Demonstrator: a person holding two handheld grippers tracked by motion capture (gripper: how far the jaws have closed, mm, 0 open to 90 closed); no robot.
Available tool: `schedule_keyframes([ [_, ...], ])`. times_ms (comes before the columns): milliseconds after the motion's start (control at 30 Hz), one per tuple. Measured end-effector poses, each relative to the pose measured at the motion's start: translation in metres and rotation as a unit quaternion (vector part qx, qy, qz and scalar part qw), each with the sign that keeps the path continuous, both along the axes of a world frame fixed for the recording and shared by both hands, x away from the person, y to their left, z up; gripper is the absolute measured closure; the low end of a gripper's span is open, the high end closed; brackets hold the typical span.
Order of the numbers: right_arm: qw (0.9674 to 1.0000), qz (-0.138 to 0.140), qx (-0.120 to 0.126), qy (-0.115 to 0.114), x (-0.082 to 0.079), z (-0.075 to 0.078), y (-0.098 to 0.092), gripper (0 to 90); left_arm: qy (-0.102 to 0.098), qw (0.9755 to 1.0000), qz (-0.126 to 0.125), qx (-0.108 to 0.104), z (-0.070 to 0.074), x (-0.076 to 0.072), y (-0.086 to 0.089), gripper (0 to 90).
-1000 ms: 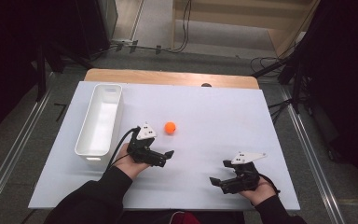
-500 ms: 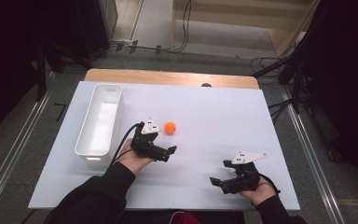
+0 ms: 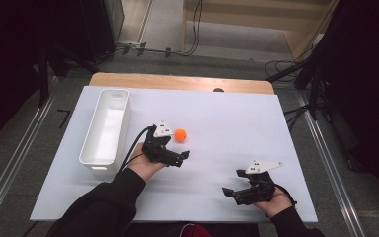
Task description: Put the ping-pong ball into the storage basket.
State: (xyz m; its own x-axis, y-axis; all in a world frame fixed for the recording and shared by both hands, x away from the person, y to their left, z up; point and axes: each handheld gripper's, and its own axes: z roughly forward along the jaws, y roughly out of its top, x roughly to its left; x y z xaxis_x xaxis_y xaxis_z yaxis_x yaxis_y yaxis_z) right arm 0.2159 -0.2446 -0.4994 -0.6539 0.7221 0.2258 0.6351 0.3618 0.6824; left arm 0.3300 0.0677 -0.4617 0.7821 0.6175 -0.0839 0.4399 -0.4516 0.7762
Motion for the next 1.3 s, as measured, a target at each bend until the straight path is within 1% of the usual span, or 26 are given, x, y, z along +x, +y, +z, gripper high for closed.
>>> schedule_keyframes([
  [33, 1.0, -0.001, 0.0, 0.001, 0.0, 0.0, 0.0, 9.8, 0.0, 1.0, -0.001, 0.004, 0.0, 0.001, 0.0, 0.3],
  [133, 1.0, 0.001, 0.002, 0.0, 0.0, 0.0, 0.001, 9.8, 0.001, 1.0, -0.001, 0.001, 0.0, 0.006, -0.002, 0.3],
  [167, 1.0, 0.002, 0.002, 0.0, 0.0, 0.0, 0.001, 9.8, 0.001, 1.0, -0.001, 0.001, 0.0, 0.006, -0.002, 0.3],
  [200, 1.0, 0.001, 0.001, 0.0, 0.0, 0.0, 0.001, 9.8, 0.001, 1.0, -0.002, 0.003, -0.001, 0.009, -0.003, 0.3],
  [333, 1.0, 0.001, 0.002, 0.0, -0.001, 0.0, 0.001, 9.7, -0.005, 0.9999, 0.0, 0.009, -0.003, 0.014, -0.006, 0.3],
  [433, 1.0, 0.002, 0.002, 0.0, -0.001, 0.0, 0.001, 9.8, -0.006, 0.9999, 0.0, 0.009, -0.004, 0.016, -0.007, 0.3],
  [467, 1.0, 0.001, 0.002, 0.0, -0.001, 0.0, 0.001, 9.7, -0.004, 1.0, 0.002, 0.005, -0.005, 0.017, -0.008, 0.3],
  [567, 1.0, 0.002, 0.002, 0.0, -0.001, 0.0, 0.001, 9.8, -0.005, 0.9999, -0.001, 0.013, -0.005, 0.02, -0.01, 0.3],
  [700, 1.0, 0.002, 0.002, -0.001, -0.001, 0.0, 0.001, 9.8, -0.004, 1.0, 0.0, 0.009, -0.004, 0.024, -0.012, 0.3],
  [767, 1.0, 0.002, 0.002, 0.001, -0.001, 0.0, 0.001, 9.7, -0.003, 0.9999, -0.001, 0.011, -0.004, 0.027, -0.013, 0.3],
  [867, 1.0, 0.003, 0.002, 0.0, -0.001, 0.0, 0.0, 9.8, 0.0, 1.0, 0.004, 0.003, -0.004, 0.031, -0.014, 0.3],
  [933, 1.0, 0.003, 0.002, 0.001, -0.001, 0.0, 0.0, 9.8, 0.001, 1.0, 0.006, 0.001, -0.005, 0.032, -0.014, 0.3],
  [1000, 1.0, 0.003, 0.002, 0.0, -0.001, 0.0, 0.001, 9.7, 0.006, 1.0, 0.008, 0.0, -0.007, 0.036, -0.014, 0.3],
  [1200, 1.0, 0.004, 0.002, 0.0, -0.001, 0.0, 0.001, 9.7, 0.003, 0.9999, 0.012, 0.002, -0.006, 0.044, -0.016, 0.3],
  [1267, 1.0, 0.004, 0.003, 0.0, -0.001, 0.0, 0.001, 9.8, 0.005, 0.9999, 0.013, 0.004, -0.007, 0.049, -0.018, 0.3],
  [1300, 1.0, 0.004, 0.002, 0.0, -0.001, 0.0, 0.001, 9.8, 0.004, 0.9999, 0.016, 0.0, -0.007, 0.05, -0.018, 0.3],
])
